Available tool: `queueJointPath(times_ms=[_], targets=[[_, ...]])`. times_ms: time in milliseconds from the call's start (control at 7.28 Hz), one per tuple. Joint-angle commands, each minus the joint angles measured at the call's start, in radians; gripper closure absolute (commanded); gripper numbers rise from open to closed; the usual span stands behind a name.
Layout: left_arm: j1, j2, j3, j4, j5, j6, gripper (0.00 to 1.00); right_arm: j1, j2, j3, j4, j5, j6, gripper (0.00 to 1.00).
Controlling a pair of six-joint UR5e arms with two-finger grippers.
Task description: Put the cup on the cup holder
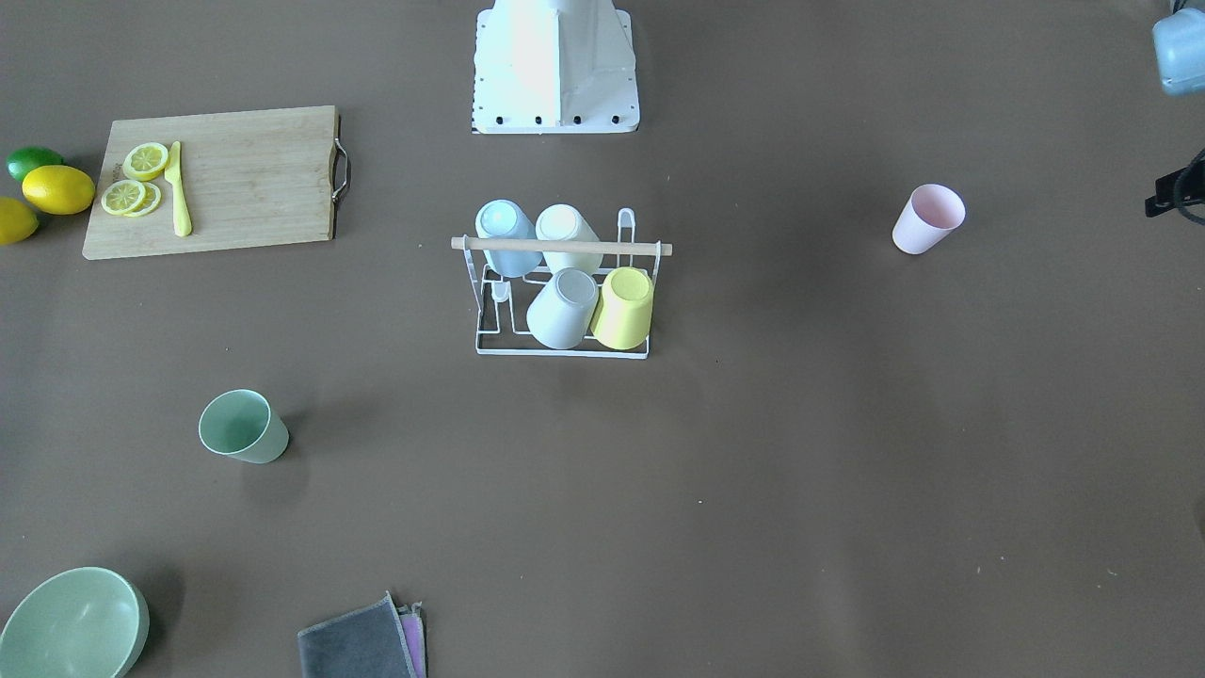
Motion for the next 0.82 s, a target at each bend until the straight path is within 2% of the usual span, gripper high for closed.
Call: queueJointPath(times_ms=[0, 137, 275, 412, 687], targets=[[0.115, -0.019, 0.001, 0.006, 0.012, 0.0, 0.02, 0.0, 0.004, 0.001, 0.001, 0.001, -0.001, 0.0], [0.154, -0.059, 0.006, 0.011, 0.072, 0.0, 0.02, -0.002, 0.004, 0.011, -0.002, 0.001, -0.001, 0.0], [0.203, -0.143, 0.027, 0.108, 0.095, 0.0, 0.02, -0.02, 0.004, 0.041, -0.002, -0.004, 0.005, 0.0], [0.276, -0.28, 0.07, 0.236, 0.132, 0.004, 0.02, -0.049, 0.008, 0.082, -0.002, -0.007, 0.015, 0.0], [0.382, -0.383, 0.188, 0.282, 0.138, 0.011, 0.02, -0.125, 0.074, 0.098, -0.002, 0.005, 0.031, 0.0]])
